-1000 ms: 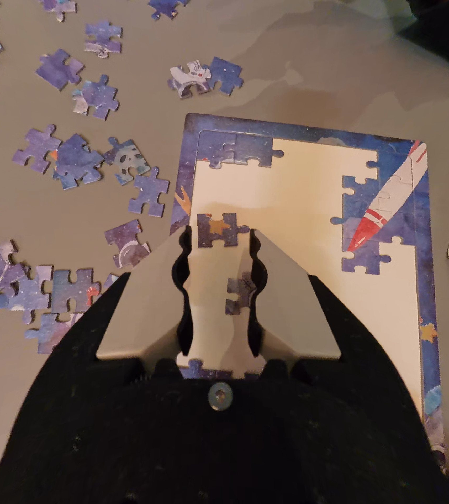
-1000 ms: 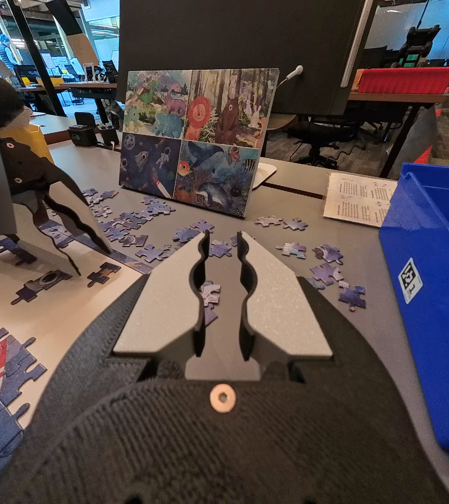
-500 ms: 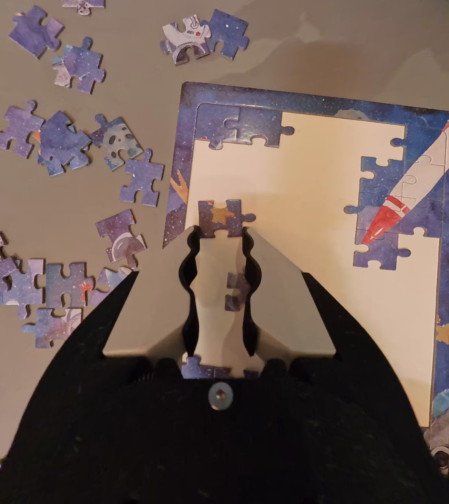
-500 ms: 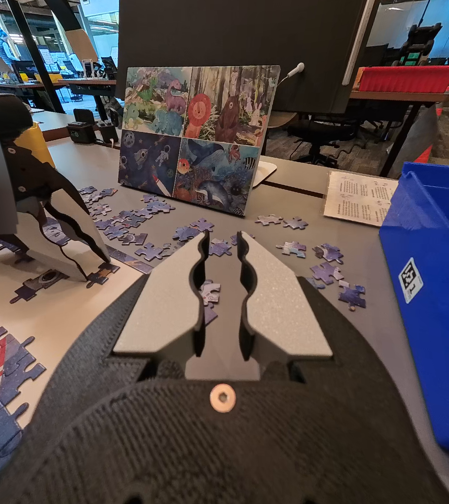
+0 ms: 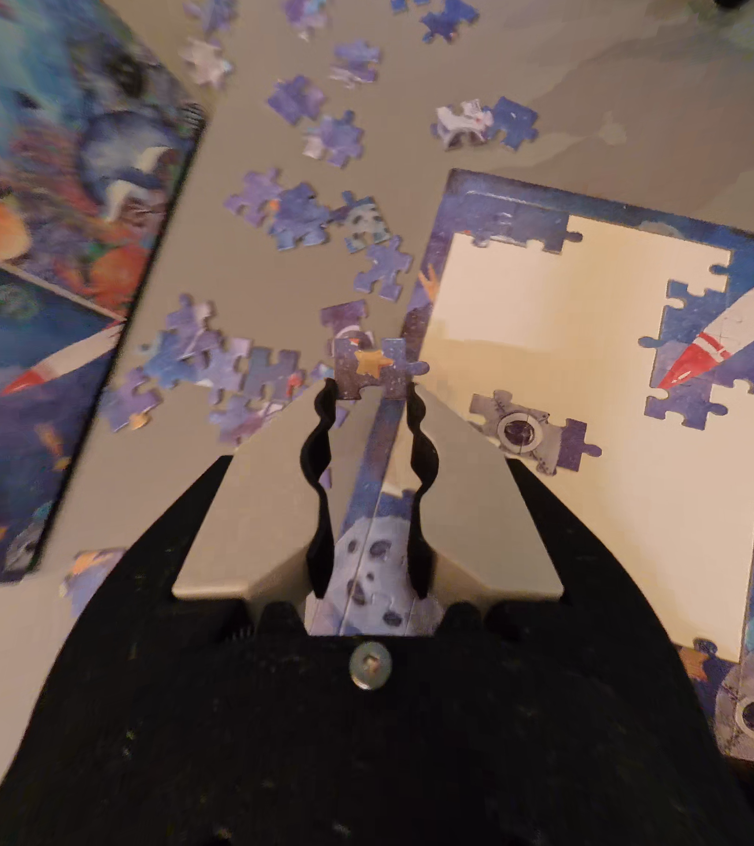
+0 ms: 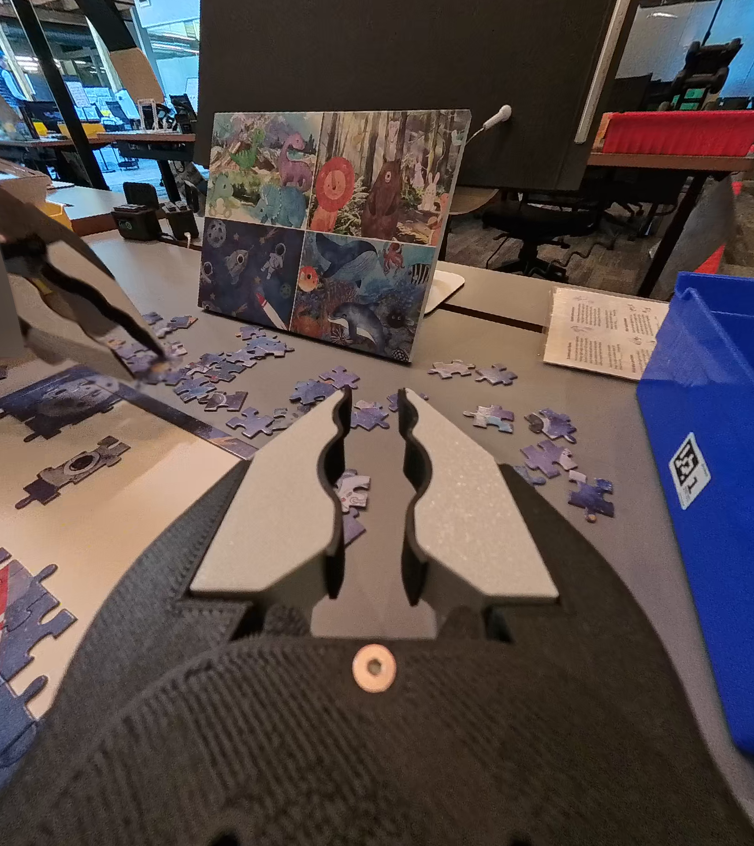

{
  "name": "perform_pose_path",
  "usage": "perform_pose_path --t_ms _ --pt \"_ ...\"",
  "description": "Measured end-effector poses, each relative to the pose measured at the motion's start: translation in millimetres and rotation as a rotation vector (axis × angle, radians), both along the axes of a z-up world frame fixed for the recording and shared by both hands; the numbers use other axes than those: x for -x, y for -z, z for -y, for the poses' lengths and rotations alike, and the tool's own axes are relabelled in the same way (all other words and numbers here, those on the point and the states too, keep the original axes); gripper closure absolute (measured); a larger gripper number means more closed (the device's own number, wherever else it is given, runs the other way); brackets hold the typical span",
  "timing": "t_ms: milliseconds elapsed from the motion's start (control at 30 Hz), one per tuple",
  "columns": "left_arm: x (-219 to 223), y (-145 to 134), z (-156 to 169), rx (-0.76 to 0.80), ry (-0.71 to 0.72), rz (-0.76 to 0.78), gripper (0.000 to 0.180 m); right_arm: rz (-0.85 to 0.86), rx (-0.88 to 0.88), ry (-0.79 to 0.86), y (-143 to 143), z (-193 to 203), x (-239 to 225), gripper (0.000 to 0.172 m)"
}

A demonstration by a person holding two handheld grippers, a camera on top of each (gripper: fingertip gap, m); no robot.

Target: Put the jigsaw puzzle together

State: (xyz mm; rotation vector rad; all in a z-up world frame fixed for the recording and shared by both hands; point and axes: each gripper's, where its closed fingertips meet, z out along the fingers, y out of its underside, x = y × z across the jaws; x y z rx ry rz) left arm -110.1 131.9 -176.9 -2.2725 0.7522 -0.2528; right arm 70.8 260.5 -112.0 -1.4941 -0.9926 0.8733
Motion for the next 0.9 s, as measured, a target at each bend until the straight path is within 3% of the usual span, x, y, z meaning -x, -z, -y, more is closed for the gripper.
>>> perform_pose_path --t_ms 167,300,467,667,900 --pt "58 -18 38 -0.048 -0.141 -0.023 0.151 -0.004 0.007 0.012 0 -4 -2 0.154" --pt "108 -9 95 0.022 -0.285 -0.079 0.151 -0.009 0.016 0.019 1 -6 -3 0.153" --pt "113 24 151 0.098 -0.345 -0.073 0.151 0.008 0.015 0.025 4 -7 -1 0.153" --pt "106 40 143 0.063 -0.348 -0.019 0.151 0.041 0.021 0.007 12 -4 5 0.153" --pt "112 42 130 0.083 -0.354 -0.113 0.148 0.041 0.01 0.013 11 -4 4 0.153"
